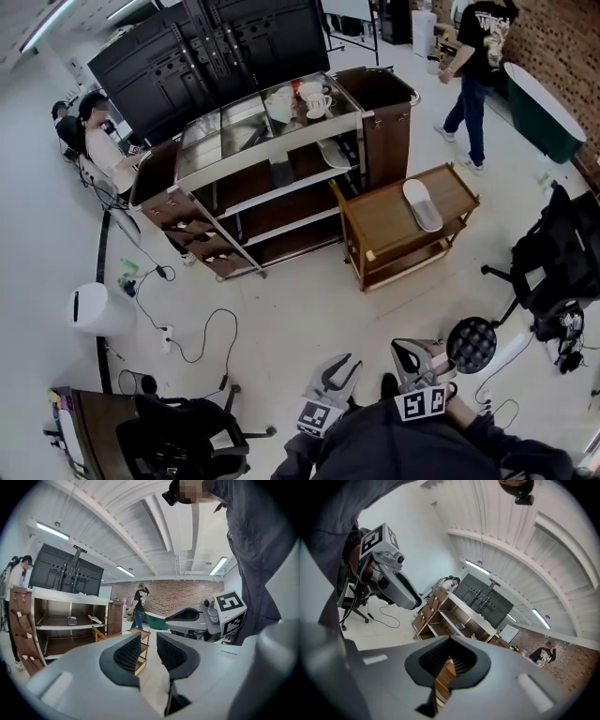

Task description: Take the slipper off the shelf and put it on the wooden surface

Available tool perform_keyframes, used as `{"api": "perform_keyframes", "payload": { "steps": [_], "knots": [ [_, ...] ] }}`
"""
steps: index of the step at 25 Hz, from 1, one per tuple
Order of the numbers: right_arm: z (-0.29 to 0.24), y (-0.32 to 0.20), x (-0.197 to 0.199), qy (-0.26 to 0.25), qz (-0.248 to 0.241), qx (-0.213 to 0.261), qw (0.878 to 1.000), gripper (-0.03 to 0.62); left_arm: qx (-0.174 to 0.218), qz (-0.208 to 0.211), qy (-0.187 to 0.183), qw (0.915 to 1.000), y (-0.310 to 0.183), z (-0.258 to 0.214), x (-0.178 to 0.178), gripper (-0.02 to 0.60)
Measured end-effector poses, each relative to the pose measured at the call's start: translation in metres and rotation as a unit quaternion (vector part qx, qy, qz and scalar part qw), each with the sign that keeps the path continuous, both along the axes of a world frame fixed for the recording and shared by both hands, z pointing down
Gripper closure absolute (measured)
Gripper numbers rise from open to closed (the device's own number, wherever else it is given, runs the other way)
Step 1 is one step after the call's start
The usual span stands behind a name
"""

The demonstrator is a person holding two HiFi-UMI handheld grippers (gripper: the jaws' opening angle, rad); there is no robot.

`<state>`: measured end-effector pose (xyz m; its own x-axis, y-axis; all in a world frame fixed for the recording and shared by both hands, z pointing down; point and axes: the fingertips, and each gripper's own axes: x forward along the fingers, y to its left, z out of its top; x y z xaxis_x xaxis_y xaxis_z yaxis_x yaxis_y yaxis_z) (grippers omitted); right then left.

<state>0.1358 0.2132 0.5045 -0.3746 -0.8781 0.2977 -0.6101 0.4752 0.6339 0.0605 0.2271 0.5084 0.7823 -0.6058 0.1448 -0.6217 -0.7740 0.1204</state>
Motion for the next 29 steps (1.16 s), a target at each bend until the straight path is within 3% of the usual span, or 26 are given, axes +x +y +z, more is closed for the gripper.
{"api": "perform_keyframes", "payload": {
  "steps": [9,23,29],
  "knots": [
    [0.006,0.009,0.05,-0.003,-0.035,0.011,0.999,0.594,0.012,-0.038,-0.008,0.9992,0.022,-0.006,0.049,0.471],
    [0.007,0.021,0.092,-0.015,-0.004,0.008,1.0,0.594,0.023,0.019,-0.019,0.9994,0.025,-0.005,0.109,0.471],
    [0.002,0.024,0.101,-0.021,0.009,0.009,1.0,0.594,0.034,0.025,-0.02,0.9989,0.023,-0.002,0.111,0.471]
  ]
}}
